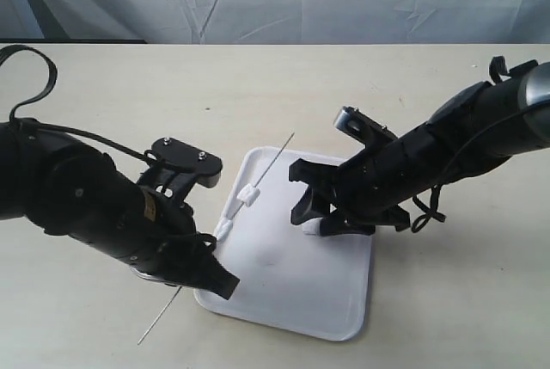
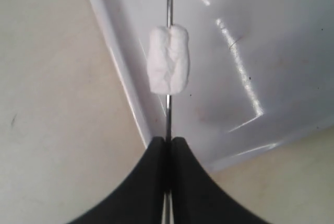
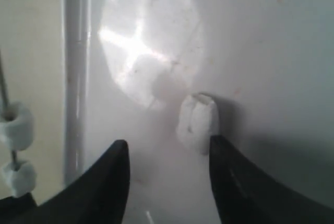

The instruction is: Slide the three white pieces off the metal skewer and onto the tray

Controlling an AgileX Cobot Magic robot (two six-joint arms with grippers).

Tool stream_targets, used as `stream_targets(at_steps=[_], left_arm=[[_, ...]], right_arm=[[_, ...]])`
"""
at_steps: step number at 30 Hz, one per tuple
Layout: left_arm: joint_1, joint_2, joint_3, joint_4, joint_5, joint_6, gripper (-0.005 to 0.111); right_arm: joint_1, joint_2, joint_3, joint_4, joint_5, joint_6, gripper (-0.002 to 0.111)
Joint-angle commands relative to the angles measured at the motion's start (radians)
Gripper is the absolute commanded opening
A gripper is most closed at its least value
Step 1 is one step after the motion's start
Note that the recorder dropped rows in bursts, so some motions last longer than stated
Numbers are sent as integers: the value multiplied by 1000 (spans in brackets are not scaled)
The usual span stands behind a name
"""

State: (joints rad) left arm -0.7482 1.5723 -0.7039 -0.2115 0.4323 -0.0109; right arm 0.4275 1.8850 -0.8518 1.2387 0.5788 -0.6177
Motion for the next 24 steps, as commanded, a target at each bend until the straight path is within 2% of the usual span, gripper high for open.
stream_targets(at_steps=[1, 7, 13, 20, 24], left_arm=[[0, 17, -20, -36, -17, 11, 0], [0, 45, -84, -107, -4, 49, 0], [0, 68, -133, -269, 9, 163, 0], [0, 68, -137, -306, 37, 199, 0], [0, 68, -137, -450, 37, 326, 0]], right_arm=[[3, -78, 0, 14, 12, -41, 46], [3, -161, 0, 42, 25, -44, 46], [3, -183, 0, 80, 25, -62, 46], [3, -183, 0, 124, -10, -75, 46], [3, -183, 0, 163, -19, -93, 46]])
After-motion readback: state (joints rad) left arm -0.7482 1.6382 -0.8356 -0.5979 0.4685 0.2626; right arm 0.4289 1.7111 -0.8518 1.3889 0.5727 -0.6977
